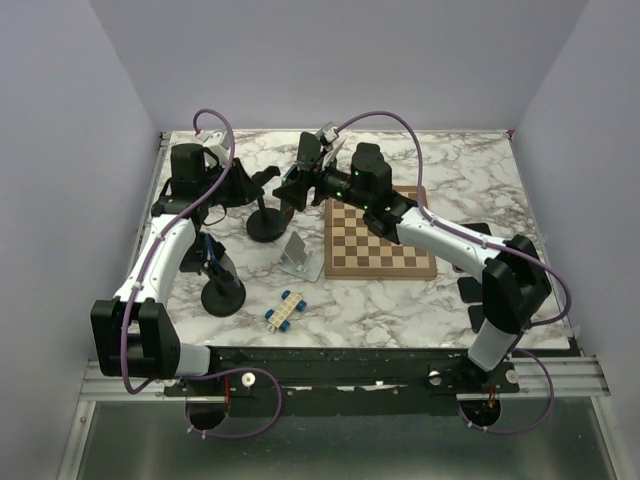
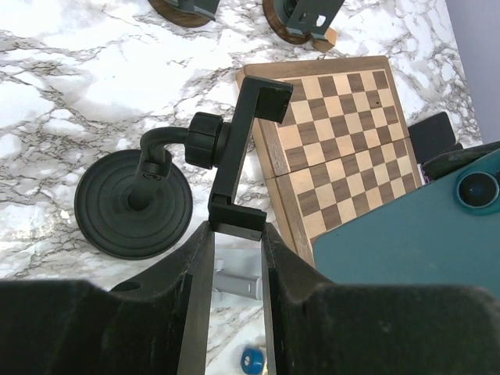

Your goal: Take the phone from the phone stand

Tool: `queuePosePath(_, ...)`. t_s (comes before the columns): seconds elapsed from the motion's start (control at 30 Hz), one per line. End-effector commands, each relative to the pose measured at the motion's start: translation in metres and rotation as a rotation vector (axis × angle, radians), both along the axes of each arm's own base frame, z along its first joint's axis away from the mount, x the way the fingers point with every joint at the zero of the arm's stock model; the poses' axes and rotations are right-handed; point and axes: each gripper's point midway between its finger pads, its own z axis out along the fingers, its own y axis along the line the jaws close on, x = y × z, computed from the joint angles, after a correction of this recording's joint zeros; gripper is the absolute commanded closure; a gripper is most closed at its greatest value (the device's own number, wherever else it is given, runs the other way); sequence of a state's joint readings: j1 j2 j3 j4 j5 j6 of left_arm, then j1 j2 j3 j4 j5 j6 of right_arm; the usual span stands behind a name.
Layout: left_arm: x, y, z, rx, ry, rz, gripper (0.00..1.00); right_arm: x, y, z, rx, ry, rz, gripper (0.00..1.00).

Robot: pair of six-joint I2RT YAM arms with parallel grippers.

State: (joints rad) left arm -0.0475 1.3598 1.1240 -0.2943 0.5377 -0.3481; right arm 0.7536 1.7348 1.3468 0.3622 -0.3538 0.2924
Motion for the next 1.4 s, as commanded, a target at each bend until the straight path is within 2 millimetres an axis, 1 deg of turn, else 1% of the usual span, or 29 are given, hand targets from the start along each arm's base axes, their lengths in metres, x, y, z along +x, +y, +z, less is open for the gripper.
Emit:
queuePosePath(0.0,0.005,0.003,0.021,0.001,-0.065,0.015,0.92,-0.008,-0.006,0.041,0.09,-0.04,-0.008,0.99)
queuePosePath(0.1,0.004,0.003,0.022,0.002,-0.067,0.021,0.87,-0.003,-0.015,0.044,0.084,-0.026,-0.07,0.99)
queuePosePath(0.17,0.004,0.004,0.024,-0.004,-0.07,0.027,0.77,-0.001,-0.02,0.045,0.075,-0.021,-0.097,0.99)
queuePosePath(0.27,0.002,0.004,0.027,-0.012,-0.076,0.034,0.58,-0.001,-0.025,0.044,0.069,-0.02,-0.122,0.99)
queuePosePath(0.3,0.002,0.005,0.028,-0.014,-0.079,0.037,0.53,-0.001,-0.027,0.045,0.071,-0.022,-0.129,0.99)
queuePosePath(0.43,-0.001,0.006,0.033,-0.015,-0.101,0.048,0.39,-0.002,-0.03,0.042,0.071,-0.013,-0.14,0.99)
queuePosePath(0.5,-0.004,0.007,0.037,-0.018,-0.115,0.054,0.35,-0.001,-0.031,0.04,0.07,-0.006,-0.144,0.99)
queuePosePath(0.63,-0.01,0.01,0.05,-0.011,-0.16,0.072,0.31,-0.002,-0.031,0.037,0.069,0.004,-0.149,0.99)
queuePosePath(0.73,-0.016,0.017,0.07,-0.005,-0.224,0.111,0.3,-0.003,-0.033,0.038,0.068,0.006,-0.152,0.99)
queuePosePath(0.83,-0.023,0.019,0.101,-0.047,-0.289,0.153,0.27,-0.002,-0.036,0.037,0.058,0.01,-0.169,0.99)
queuePosePath(0.9,-0.025,0.019,0.127,-0.077,-0.336,0.164,0.26,0.0,-0.039,0.034,0.052,0.017,-0.185,0.99)
queuePosePath(0.97,-0.026,0.018,0.157,-0.095,-0.39,0.169,0.26,0.002,-0.04,0.032,0.045,0.025,-0.204,0.99)
queuePosePath(1.07,-0.027,0.017,0.185,-0.098,-0.468,0.15,0.26,0.008,-0.044,0.028,0.039,0.044,-0.247,0.99)
queuePosePath(1.13,-0.027,0.017,0.187,-0.075,-0.495,0.145,0.26,0.013,-0.048,0.026,0.034,0.056,-0.281,0.99)
queuePosePath(1.2,-0.029,0.019,0.178,-0.047,-0.505,0.146,0.26,0.019,-0.053,0.022,0.022,0.066,-0.321,0.99)
queuePosePath(1.3,-0.034,0.016,0.155,-0.037,-0.482,0.128,0.26,0.023,-0.063,0.015,0.003,0.085,-0.364,0.99)
queuePosePath(1.37,-0.04,0.011,0.153,-0.045,-0.468,0.102,0.26,0.027,-0.077,0.012,0.001,0.083,-0.428,0.99)
